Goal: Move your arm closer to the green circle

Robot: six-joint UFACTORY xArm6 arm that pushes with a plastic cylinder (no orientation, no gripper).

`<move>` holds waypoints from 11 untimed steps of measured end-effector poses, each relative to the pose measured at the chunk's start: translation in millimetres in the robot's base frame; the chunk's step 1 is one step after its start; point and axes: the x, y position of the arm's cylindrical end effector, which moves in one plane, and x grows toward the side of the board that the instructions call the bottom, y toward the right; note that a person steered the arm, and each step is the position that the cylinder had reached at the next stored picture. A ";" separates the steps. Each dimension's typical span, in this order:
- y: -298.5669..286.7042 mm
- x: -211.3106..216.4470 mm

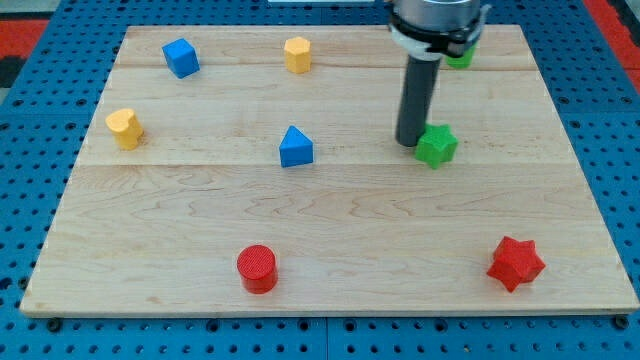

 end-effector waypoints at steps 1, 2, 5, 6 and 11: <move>24.2 0.0; 18.2 -6.1; -43.3 25.4; -43.2 15.3; 22.9 -105.0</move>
